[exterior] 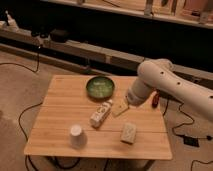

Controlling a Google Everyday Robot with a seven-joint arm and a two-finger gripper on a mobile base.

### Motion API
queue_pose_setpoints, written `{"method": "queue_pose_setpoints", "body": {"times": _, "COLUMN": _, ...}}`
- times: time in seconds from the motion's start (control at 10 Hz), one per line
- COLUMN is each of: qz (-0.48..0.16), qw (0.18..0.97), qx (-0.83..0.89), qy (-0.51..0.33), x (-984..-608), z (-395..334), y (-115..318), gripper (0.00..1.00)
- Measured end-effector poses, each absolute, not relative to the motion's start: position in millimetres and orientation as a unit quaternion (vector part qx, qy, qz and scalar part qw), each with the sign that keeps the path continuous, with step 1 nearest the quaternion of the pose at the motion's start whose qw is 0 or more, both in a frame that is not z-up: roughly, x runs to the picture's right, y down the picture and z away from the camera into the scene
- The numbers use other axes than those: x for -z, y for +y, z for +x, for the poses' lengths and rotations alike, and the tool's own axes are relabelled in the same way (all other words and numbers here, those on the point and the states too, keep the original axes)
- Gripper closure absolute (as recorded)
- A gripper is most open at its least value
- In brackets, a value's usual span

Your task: Move the arm in a circular motion

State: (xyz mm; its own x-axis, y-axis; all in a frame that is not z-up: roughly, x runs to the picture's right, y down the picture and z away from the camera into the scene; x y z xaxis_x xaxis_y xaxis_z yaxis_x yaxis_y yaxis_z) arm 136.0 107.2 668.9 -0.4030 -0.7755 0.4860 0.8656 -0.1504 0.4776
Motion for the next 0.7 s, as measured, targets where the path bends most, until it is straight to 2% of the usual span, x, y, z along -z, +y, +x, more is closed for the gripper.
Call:
{"method": "queue_pose_setpoints", "body": {"times": 0.3, "qz": -0.116, "qw": 0.614, "qx": 0.701, "qy": -0.344, "x": -667.5, "z": 210.6, "y": 113.3, "gripper": 0.2}}
{"method": "queue_pose_setpoints", "body": {"times": 0.7, "qz": -0.165, "qw": 0.695, "qx": 0.639, "qy": -0.285, "x": -706.4, "z": 295.0, "y": 89.3, "gripper": 0.2}}
